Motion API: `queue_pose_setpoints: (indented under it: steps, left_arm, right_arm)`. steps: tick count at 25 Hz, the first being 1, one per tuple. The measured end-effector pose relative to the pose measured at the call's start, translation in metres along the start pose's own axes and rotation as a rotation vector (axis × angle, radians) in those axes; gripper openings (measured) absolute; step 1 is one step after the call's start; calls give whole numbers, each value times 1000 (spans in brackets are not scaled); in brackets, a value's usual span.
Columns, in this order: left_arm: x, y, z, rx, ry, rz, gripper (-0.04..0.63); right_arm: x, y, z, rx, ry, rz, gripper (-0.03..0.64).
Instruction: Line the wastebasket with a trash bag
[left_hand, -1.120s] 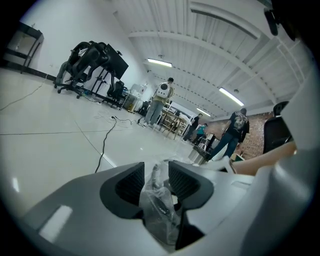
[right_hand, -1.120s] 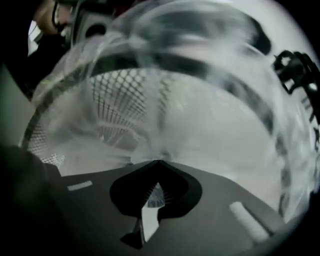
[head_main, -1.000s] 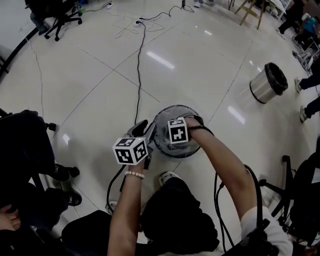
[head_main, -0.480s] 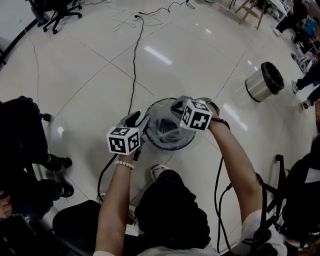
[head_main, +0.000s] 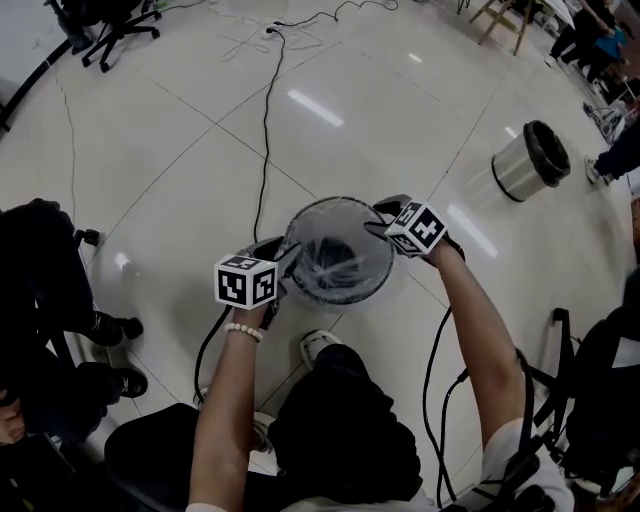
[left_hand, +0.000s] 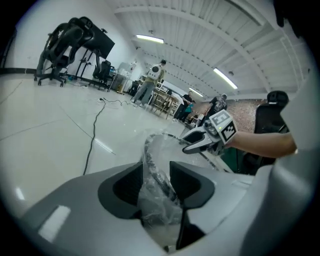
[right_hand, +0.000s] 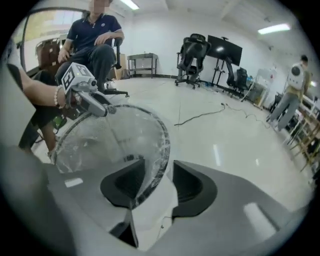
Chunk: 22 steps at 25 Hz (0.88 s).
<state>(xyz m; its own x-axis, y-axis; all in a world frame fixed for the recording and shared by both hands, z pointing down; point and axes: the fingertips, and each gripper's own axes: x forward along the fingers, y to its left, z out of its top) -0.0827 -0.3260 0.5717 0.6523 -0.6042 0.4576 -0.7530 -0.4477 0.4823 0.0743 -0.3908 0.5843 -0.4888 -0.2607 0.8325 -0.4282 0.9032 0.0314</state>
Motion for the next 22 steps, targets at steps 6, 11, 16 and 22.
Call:
queue_pose_setpoints:
  steps: [6, 11, 16, 22]
  left_arm:
    - [0, 0, 1, -58, -29, -27, 174]
    - [-44, -10, 26, -76, -266, -65, 331]
    - [-73, -33, -8, 131, -225, -79, 441]
    - [-49, -45, -76, 249, -63, 9, 469]
  right_arm:
    - [2, 7, -7, 179, -85, 97, 180]
    - [-60, 0, 6, 290, -356, 62, 321]
    - [-103, 62, -25, 241, -417, 144, 500]
    - [-62, 108, -81, 79, -236, 94, 499]
